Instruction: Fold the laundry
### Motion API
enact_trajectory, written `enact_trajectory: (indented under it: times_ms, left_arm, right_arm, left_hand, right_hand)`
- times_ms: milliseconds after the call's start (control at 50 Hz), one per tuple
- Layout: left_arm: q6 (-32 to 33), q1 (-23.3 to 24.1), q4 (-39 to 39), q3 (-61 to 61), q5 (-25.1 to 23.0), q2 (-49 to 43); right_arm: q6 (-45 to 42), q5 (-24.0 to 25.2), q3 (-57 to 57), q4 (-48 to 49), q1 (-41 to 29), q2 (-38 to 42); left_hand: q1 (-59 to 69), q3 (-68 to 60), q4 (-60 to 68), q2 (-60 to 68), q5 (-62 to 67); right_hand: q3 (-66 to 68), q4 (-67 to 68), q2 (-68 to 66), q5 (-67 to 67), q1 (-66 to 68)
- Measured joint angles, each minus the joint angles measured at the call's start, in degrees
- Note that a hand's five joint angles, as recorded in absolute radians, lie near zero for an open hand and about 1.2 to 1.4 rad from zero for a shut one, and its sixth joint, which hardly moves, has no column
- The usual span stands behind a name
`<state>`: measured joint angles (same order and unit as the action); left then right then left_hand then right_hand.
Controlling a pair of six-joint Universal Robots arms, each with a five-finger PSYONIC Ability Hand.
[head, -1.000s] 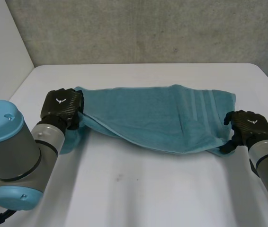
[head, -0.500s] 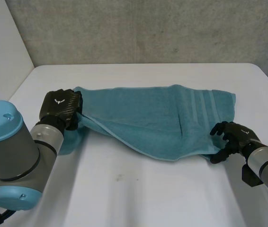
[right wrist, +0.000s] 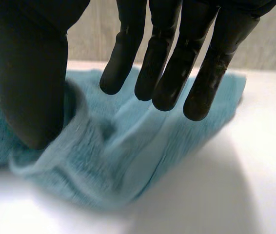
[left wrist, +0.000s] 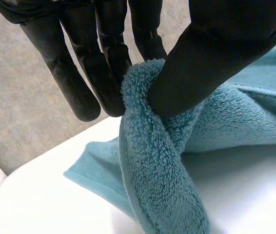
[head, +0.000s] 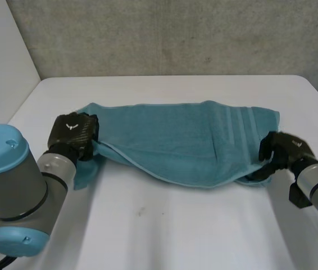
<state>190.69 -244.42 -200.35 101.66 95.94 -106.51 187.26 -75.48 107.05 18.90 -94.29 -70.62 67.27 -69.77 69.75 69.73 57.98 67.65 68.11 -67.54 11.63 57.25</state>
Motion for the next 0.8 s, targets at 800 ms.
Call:
enact_trajectory:
  times_ms: [800]
  left_arm:
    - [-0.06, -0.36, 1.89, 1.0, -0.05, 0.95]
  right_arm:
    - [-5.02, 2.51, 3.0, -7.98, 0.25, -5.86]
  left_hand:
    - [-0.03, 0.0, 0.0, 0.02, 0.0]
  right_hand:
    - [-38.87, -39.5, 38.65, 6.83, -31.71]
